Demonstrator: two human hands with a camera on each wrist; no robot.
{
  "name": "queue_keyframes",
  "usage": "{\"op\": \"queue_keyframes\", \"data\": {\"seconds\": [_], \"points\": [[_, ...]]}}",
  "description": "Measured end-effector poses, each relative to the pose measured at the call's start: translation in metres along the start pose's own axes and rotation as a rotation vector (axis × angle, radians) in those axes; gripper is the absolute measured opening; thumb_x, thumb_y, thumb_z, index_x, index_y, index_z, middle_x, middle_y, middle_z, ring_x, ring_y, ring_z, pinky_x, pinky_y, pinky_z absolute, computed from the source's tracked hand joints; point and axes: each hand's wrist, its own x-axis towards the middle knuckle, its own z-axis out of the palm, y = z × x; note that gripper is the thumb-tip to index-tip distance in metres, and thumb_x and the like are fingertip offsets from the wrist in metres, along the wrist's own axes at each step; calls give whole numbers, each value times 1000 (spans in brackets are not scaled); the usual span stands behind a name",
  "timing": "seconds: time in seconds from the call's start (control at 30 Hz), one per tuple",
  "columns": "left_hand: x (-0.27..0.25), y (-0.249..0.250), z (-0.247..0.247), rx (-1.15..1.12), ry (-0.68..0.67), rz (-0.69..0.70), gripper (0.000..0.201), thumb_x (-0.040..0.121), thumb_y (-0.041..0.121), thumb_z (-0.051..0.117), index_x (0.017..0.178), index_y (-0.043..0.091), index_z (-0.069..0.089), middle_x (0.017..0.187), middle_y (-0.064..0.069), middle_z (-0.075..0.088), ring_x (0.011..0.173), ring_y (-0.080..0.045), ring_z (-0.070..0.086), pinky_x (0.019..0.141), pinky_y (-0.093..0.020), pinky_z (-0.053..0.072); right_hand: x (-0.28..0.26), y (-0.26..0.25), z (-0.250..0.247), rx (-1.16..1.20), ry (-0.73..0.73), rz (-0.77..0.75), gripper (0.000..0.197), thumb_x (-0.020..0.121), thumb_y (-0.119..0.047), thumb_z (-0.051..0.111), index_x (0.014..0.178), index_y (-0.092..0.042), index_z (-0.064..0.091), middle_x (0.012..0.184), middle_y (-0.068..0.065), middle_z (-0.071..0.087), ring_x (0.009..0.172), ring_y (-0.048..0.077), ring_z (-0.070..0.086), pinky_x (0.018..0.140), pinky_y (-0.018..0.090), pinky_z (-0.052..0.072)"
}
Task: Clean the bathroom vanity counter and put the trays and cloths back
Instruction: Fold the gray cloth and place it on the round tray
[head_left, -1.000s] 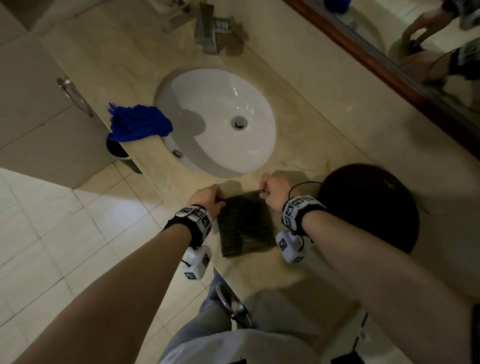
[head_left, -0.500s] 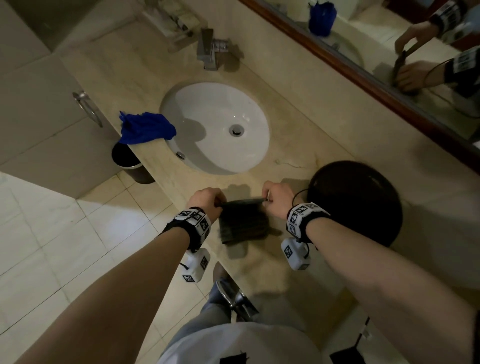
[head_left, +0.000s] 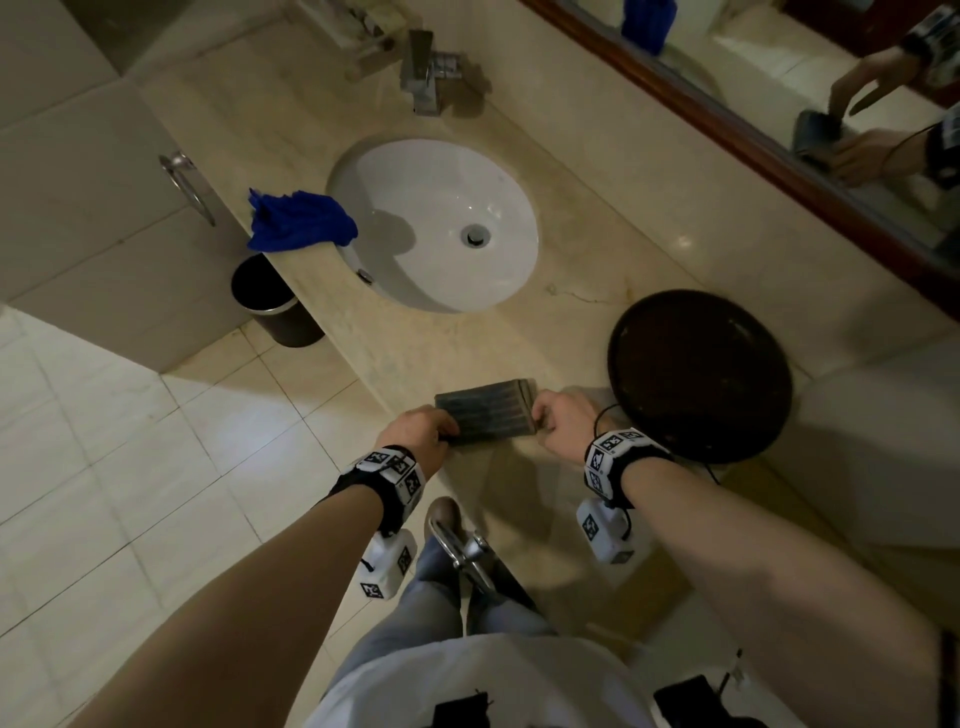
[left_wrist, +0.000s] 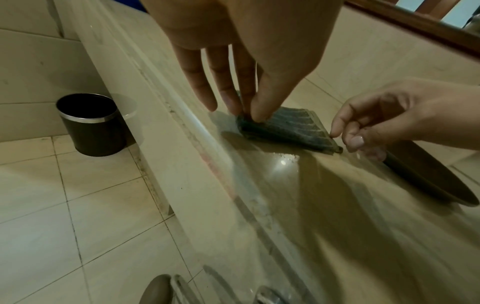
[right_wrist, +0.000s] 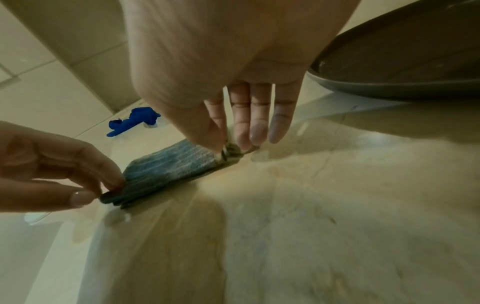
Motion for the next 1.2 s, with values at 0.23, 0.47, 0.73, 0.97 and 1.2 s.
{"op": "queue_keyframes", "data": {"seconds": [0.23, 0.47, 0.73, 0.97, 1.2], "points": [[25, -3, -20, -50, 74, -26, 27, 90, 21, 58, 117, 24, 56, 114, 2, 52, 100, -18, 57, 85, -29, 49, 25, -5, -19, 45, 105, 24, 10, 87, -24, 63, 96, -21, 59, 69, -5, 55, 69, 17, 57, 62, 32, 51], [48, -6, -17, -64, -74, -90, 39, 89, 25, 61, 126, 20, 50, 119, 2, 48, 105, -18, 54, 94, -31, 45, 58, -13, -6, 38, -25, 3, 35, 81, -31, 72, 110, -25, 54, 110, 1, 53, 99, 19, 52, 84, 33, 46], [59, -8, -14, -7, -179, -145, 31, 83, 22, 66, 111, 14, 53, 111, -4, 46, 98, -23, 52, 88, -31, 45, 67, -17, -6, -25, -27, 54, 27, 73, -28, 78, 82, -28, 52, 95, -4, 45, 83, 16, 51, 74, 31, 48], [60, 14, -16, -272, -185, -235, 18, 75, 10, 70, 81, 19, 55, 78, 0, 56, 78, -23, 56, 63, -26, 43, 35, 0, -12, 345, 43, 165, 26, 70, -17, 73, 78, -28, 51, 81, -2, 59, 76, 20, 58, 66, 32, 52], [79, 102, -4, -848, -349, -344, 27, 83, -17, 56, 87, 9, 49, 95, -22, 58, 72, -34, 61, 56, -43, 58, -16, 66, -43, 742, 226, 365, 24, 78, -8, 69, 101, -13, 64, 98, 5, 60, 95, 22, 56, 81, 31, 47]]}}
